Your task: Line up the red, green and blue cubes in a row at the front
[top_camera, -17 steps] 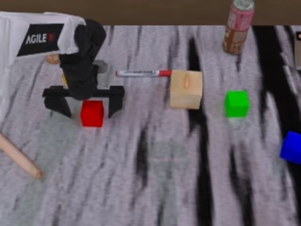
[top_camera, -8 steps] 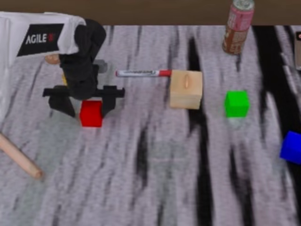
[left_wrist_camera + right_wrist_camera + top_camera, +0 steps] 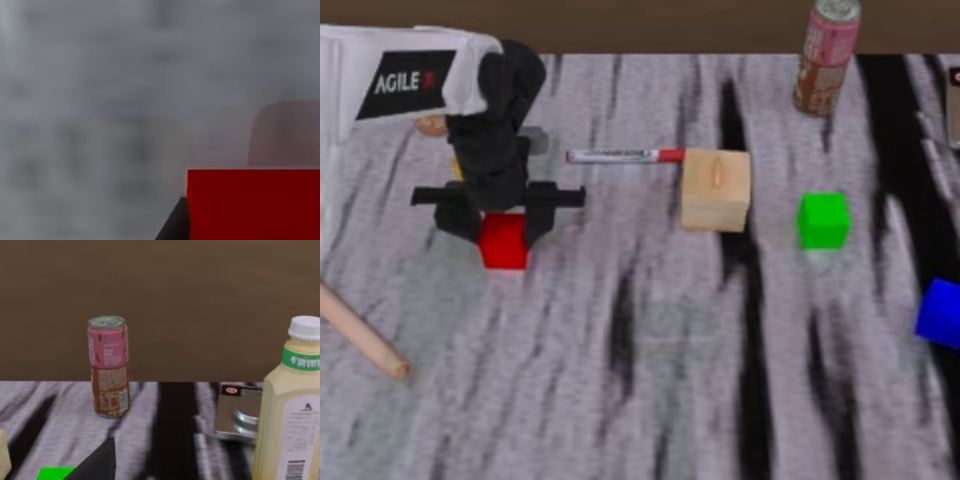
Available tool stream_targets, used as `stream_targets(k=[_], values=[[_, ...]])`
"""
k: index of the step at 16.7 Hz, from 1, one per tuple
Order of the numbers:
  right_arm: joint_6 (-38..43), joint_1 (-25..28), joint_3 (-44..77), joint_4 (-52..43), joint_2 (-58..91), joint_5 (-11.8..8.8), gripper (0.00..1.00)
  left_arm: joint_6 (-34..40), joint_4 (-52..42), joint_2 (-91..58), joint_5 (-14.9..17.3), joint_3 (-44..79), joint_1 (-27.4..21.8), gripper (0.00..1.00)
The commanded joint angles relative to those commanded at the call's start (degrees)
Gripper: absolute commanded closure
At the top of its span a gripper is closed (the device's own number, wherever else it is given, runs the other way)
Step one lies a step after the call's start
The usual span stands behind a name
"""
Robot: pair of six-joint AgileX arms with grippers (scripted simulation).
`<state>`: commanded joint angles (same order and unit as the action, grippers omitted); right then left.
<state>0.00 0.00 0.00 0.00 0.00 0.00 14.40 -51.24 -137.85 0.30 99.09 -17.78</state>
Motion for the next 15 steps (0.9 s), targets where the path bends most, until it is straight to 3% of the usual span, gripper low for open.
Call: stream_targets(k=[8, 15], values=[[0.0, 0.0, 0.0, 0.0, 0.0, 0.0, 0.0, -0.3, -1.56, 1.95, -0.43, 1.23, 0.16, 1.0], [0.0, 0.0, 0.0, 0.0, 0.0, 0.0, 0.0, -0.16, -13.36, 6.46, -0.45, 8.34, 1.22, 1.0]])
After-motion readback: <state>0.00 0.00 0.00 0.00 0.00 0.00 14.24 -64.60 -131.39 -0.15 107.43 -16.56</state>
